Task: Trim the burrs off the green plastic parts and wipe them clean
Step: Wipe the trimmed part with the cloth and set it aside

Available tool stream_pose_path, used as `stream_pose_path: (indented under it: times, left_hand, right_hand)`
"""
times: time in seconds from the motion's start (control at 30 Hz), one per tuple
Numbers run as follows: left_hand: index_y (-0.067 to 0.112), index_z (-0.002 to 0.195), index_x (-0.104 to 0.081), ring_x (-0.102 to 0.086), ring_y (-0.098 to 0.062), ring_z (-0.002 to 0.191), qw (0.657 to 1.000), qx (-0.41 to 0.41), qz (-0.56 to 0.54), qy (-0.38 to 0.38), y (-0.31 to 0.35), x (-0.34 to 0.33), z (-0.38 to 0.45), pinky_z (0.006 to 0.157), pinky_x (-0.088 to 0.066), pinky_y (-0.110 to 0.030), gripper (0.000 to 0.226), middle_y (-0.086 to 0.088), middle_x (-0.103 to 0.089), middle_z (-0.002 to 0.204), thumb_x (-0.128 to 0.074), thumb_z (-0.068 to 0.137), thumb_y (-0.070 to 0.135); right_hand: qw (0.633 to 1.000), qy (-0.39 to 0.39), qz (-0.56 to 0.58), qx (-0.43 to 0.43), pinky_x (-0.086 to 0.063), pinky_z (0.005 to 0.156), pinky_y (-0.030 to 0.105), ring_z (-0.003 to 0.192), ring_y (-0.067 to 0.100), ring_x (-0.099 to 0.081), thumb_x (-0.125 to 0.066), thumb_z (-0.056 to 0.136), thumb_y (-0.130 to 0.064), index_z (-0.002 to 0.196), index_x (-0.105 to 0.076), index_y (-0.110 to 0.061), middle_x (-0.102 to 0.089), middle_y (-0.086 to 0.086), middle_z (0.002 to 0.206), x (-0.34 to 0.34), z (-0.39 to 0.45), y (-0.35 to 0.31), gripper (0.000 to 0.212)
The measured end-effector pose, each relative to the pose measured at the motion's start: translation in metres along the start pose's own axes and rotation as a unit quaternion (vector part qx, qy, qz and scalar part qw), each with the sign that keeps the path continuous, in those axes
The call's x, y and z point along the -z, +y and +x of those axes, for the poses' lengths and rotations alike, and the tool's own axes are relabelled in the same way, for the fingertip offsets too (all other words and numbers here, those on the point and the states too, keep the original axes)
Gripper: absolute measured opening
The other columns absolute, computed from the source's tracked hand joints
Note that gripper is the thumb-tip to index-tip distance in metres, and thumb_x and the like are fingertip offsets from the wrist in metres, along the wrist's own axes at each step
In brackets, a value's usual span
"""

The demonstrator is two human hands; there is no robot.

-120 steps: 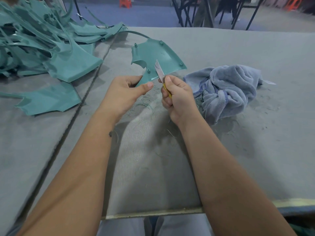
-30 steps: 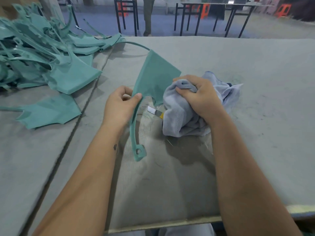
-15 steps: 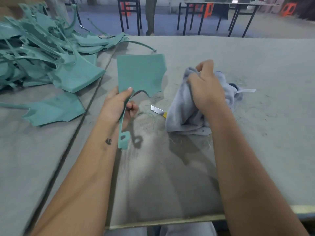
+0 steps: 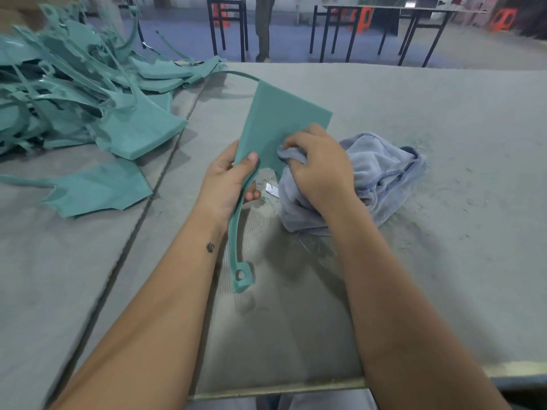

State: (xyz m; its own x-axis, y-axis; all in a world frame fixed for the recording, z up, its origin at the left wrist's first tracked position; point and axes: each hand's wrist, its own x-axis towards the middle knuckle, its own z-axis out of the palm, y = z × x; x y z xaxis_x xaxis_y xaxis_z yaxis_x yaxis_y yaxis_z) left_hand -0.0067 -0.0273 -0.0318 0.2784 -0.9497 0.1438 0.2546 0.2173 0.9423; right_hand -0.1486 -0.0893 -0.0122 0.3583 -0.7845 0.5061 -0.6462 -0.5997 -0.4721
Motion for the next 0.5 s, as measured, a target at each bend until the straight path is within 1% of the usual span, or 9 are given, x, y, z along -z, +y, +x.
stream_pose_path:
  times: [0.07,0.17,0.3,0.4,0.47,0.5]
  left_hand:
    - [0.023,0.099,-0.065,-0.037,-0.005,0.037,1.0,-0.013,-0.003,-0.001,0.0001,-0.0006,-0.0002,0.039,-0.039,-0.018,0.022,0.006,-0.066,0.067,-0.05,0.099,0.006]
    - [0.023,0.099,-0.066,-0.036,-0.007,0.037,1.0,-0.028,-0.002,0.001,0.0007,0.0002,-0.0008,0.04,-0.04,-0.019,0.023,0.006,-0.068,0.072,-0.05,0.099,0.007]
    - [0.021,0.104,-0.066,-0.038,-0.008,0.037,0.999,-0.042,0.006,0.016,0.0023,0.0009,-0.0014,0.04,-0.041,-0.019,0.021,0.007,-0.069,0.076,-0.052,0.099,0.007]
    - [0.024,0.105,-0.066,-0.042,-0.008,0.041,0.998,-0.045,0.029,0.027,0.002,-0.0004,-0.0021,0.04,-0.042,-0.019,0.023,0.008,-0.069,0.074,-0.053,0.098,0.007]
    - [0.027,0.105,-0.065,-0.044,-0.008,0.042,0.997,-0.04,0.046,0.046,0.002,0.0,-0.0014,0.042,-0.043,-0.019,0.024,0.01,-0.069,0.071,-0.053,0.098,0.007]
    - [0.026,0.106,-0.064,-0.044,-0.007,0.041,0.996,-0.035,0.047,0.06,0.0024,0.0013,-0.0005,0.043,-0.044,-0.019,0.023,0.011,-0.068,0.068,-0.054,0.097,0.008]
  right_hand:
    - [0.999,-0.028,-0.015,0.015,-0.043,0.075,0.034,0.097,0.022,-0.054,-0.054,0.089,-0.015,0.102,-0.071,-0.018,-0.058,0.001,0.105,0.0025,-0.0011,-0.0005,0.023]
    - [0.997,-0.07,-0.013,0.022,-0.044,0.082,0.037,0.099,0.024,-0.051,-0.055,0.086,-0.016,0.097,-0.075,-0.019,-0.059,-0.001,0.104,0.0041,-0.0055,-0.0009,0.022]
    - [0.995,-0.101,0.02,0.005,-0.043,0.084,0.036,0.098,0.024,-0.051,-0.061,0.084,-0.015,0.091,-0.078,-0.017,-0.057,0.0,0.1,0.0084,-0.0071,0.0024,0.018]
    - [0.993,-0.115,0.029,-0.016,-0.044,0.077,0.035,0.089,0.019,-0.052,-0.059,0.083,-0.015,0.084,-0.077,-0.018,-0.057,0.002,0.099,0.0101,-0.0073,0.0043,0.018]
    - [0.992,-0.118,0.006,-0.034,-0.043,0.065,0.037,0.074,0.018,-0.049,-0.054,0.081,-0.013,0.071,-0.069,-0.011,-0.059,0.011,0.091,0.0092,-0.007,0.0052,0.018]
    - [0.993,-0.108,-0.002,-0.044,-0.039,0.059,0.037,0.068,0.017,-0.045,-0.052,0.08,-0.011,0.067,-0.064,-0.008,-0.059,0.015,0.087,0.0089,-0.007,0.006,0.018]
